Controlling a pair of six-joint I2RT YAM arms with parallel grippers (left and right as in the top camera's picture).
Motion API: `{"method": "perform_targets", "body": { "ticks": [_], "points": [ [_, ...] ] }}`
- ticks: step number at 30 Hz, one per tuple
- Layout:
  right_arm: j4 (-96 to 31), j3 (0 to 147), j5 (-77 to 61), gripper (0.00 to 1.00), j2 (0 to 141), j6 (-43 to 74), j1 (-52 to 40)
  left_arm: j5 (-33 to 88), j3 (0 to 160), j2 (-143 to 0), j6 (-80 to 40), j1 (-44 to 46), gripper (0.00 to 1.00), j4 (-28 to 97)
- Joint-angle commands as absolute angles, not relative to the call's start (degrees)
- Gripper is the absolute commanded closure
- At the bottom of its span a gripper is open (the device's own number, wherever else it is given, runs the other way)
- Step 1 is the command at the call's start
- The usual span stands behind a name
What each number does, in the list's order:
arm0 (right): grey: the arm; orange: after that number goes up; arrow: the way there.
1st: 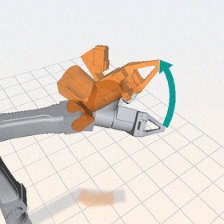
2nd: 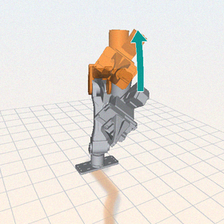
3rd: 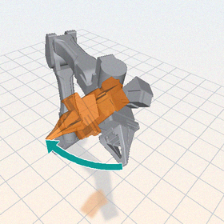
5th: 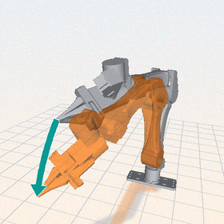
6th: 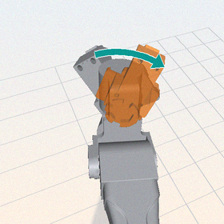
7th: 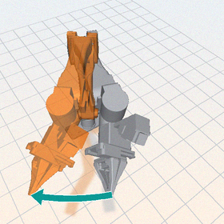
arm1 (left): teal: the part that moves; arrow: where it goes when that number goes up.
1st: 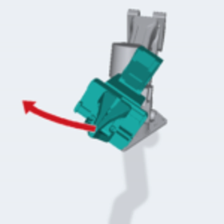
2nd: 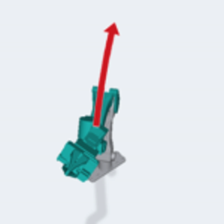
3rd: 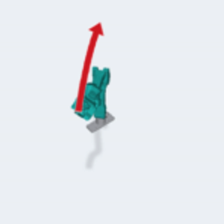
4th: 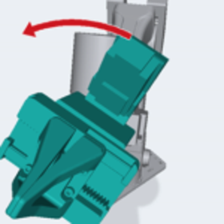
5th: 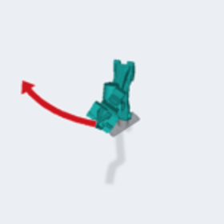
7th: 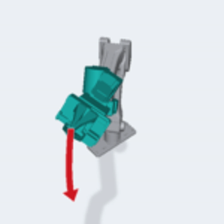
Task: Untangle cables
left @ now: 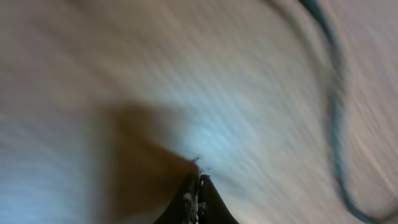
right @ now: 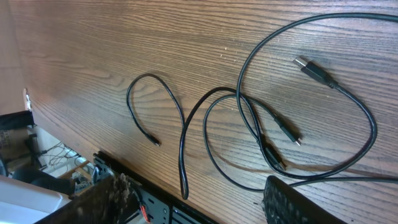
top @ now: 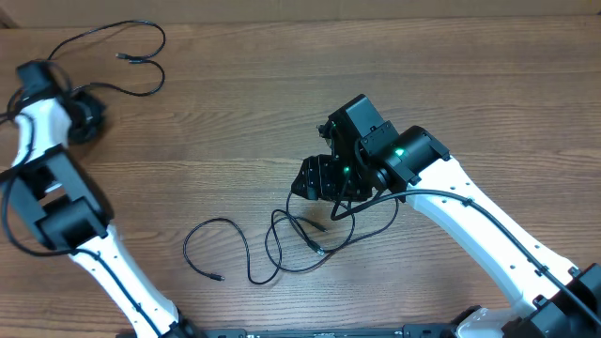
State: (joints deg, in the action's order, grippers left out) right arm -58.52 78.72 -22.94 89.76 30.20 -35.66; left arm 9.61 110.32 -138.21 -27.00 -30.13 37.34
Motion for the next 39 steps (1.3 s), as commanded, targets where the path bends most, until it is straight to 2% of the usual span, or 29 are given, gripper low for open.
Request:
{"method": "perform_targets", "body": {
  "ticks": [1,11,12,15,16,17,18,20,21,22,23,25,27,30,33,37,39],
  "points": [
    [-57.91,78.72,-22.52,0.30,89.47,30.15,-35.94,3.77,111.00,-138.19,-23.88,-32.80,0.96,37.63],
    [-59.29,78.72,-22.98,0.31,89.47,31.68,-35.94,0.67,111.00,-145.82,-20.25,-34.48,0.96,28.49],
    [-59.31,78.72,-22.98,0.30,89.47,31.68,-35.94,0.69,111.00,-146.39,-20.29,-34.57,0.93,27.86],
    [-59.22,78.72,-23.00,0.30,89.47,31.68,-35.94,1.08,110.98,-147.85,-20.34,-34.54,0.71,27.22],
    [-59.22,78.72,-22.98,0.29,89.47,31.68,-35.94,1.06,110.98,-148.42,-20.34,-34.54,0.69,27.99],
    [-59.20,78.72,-23.00,0.24,89.47,31.70,-35.94,1.08,111.00,-148.68,-20.34,-34.54,0.76,28.51],
    [-59.20,78.72,-23.00,0.23,89.47,31.68,-35.94,1.15,110.98,-148.97,-20.36,-34.54,0.96,29.04],
    [-59.22,78.72,-23.00,0.23,89.47,31.68,-35.94,1.26,110.98,-149.32,-20.64,-34.54,0.96,30.76],
    [-59.24,78.72,-23.00,0.23,89.47,31.68,-35.94,1.50,110.98,-149.40,-21.58,-34.52,0.86,31.57],
    [-59.27,78.72,-23.00,0.22,89.47,31.68,-35.94,1.50,110.96,-149.47,-22.81,-34.48,0.86,32.10],
    [-59.27,78.72,-23.00,0.22,89.47,31.68,-35.94,1.50,110.96,-149.47,-23.66,-34.48,0.96,32.18],
    [-59.29,78.72,-23.00,0.22,89.47,31.68,-35.94,1.23,110.98,-149.51,-24.84,-34.48,0.96,30.15],
    [-59.37,78.72,-23.00,0.22,89.47,31.68,-35.94,0.58,110.96,-149.69,-24.58,-34.48,0.96,22.50],
    [-60.05,78.72,-23.03,0.22,89.47,31.68,-35.94,0.51,110.96,-149.71,-18.35,-34.48,0.96,13.91],
    [-62.08,78.72,-23.66,0.23,89.47,31.68,-35.97,-0.91,110.96,-150.58,-16.73,-34.48,0.96,10.59],
    [-62.39,78.72,-24.05,0.23,89.47,32.71,-35.97,2.87,110.96,-152.42,-16.60,-34.48,0.96,8.56],
    [-62.19,78.72,-24.05,0.19,89.47,34.57,-36.01,9.69,111.37,-151.74,-16.27,-34.79,0.96,8.05]
  ]
}}
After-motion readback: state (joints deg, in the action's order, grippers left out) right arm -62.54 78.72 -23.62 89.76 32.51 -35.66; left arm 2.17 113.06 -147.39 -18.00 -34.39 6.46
